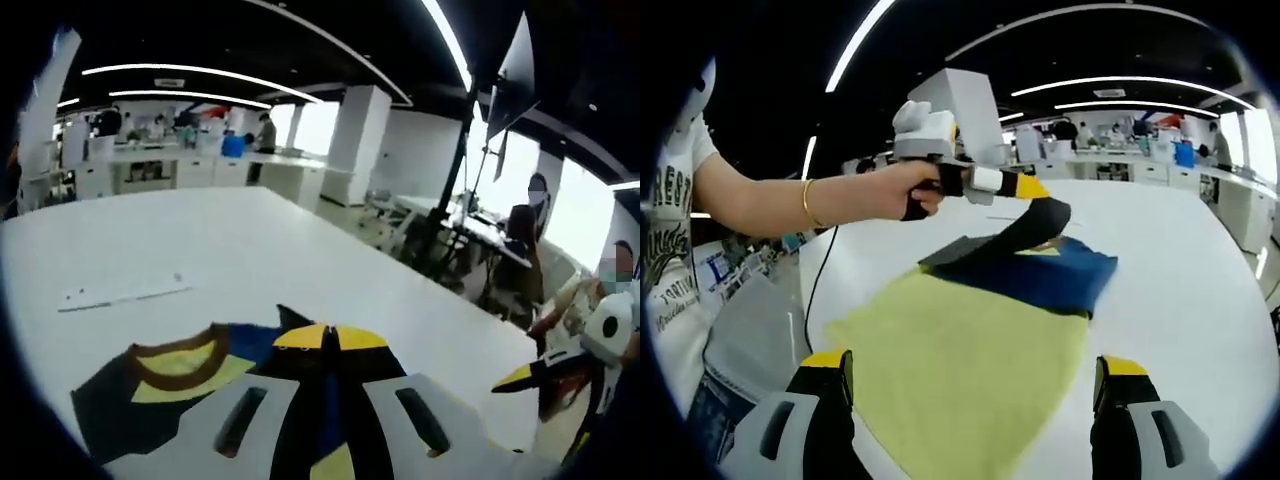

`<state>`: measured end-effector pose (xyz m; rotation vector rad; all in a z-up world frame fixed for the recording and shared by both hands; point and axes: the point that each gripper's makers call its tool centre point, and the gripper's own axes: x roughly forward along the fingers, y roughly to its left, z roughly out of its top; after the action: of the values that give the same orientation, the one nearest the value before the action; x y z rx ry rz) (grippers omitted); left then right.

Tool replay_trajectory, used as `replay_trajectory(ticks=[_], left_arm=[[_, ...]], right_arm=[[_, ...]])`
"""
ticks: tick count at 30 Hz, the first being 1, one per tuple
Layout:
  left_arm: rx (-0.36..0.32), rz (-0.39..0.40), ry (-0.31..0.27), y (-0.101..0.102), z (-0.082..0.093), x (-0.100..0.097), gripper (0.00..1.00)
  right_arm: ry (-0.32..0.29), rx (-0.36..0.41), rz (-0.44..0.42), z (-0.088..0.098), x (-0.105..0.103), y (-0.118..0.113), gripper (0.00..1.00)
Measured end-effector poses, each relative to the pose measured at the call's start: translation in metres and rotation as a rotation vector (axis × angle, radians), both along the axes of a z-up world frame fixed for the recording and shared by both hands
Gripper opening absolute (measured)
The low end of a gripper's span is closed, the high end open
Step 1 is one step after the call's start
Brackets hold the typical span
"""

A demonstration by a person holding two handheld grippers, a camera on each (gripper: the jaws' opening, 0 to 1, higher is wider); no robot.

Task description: Fold the garment on the visible template until the final outline fits inside the template.

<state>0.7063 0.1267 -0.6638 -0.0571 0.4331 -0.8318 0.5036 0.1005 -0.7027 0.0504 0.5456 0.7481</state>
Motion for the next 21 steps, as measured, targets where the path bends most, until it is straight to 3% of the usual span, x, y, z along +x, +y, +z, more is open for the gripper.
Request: replay_trajectory(ticks=[10, 17, 21], left_arm=[[0.04, -0.045, 0.056, -0.024, -0.035, -0.01, 0.0], [0.012, -0.035, 0.155, -0.032, -0.061, -0.02, 0.0], [0.023, -0.09, 0.17, -0.038, -0.068, -0.03, 0.0]], right_arm=[[0.003, 0.001, -0.016, -0.001, 0.0, -0.007, 0.99], [0.003, 0.009, -0.025, -0.002, 0.0, -0.008, 0.99], [0.005, 0.016, -0.029, -0.002, 0.0, -0.008, 0.99]])
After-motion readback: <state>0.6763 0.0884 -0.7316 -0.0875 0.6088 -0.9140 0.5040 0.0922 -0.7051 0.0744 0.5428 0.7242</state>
